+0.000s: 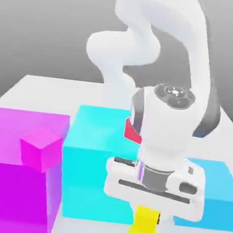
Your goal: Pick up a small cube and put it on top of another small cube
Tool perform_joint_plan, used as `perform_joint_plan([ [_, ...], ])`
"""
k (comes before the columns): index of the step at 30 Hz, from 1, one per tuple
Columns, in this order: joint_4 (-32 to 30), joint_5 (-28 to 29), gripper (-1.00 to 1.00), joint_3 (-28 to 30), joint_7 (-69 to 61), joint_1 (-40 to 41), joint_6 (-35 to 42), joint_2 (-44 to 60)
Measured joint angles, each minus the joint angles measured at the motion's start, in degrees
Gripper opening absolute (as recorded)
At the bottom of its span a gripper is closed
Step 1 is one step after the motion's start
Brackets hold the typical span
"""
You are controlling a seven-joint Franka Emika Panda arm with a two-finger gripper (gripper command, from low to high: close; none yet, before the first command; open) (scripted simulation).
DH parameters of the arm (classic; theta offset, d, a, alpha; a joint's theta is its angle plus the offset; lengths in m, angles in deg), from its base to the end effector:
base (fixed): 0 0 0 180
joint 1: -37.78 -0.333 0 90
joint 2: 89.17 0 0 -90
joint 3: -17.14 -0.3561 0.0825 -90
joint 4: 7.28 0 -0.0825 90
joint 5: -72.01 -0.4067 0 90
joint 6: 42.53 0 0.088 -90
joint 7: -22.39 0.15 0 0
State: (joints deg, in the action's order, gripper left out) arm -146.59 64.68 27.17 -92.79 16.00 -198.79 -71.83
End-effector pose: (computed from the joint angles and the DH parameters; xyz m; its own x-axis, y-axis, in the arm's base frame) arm 0.5004 0.0963 0.1596 -0.5100 0.8602 -0.0007 0.8602 0.5100 0.0004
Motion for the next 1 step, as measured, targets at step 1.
perform_joint_plan([
  [1,0.00,0.00,1.00,0.00,0.00,0.00,0.00,0.00],
])
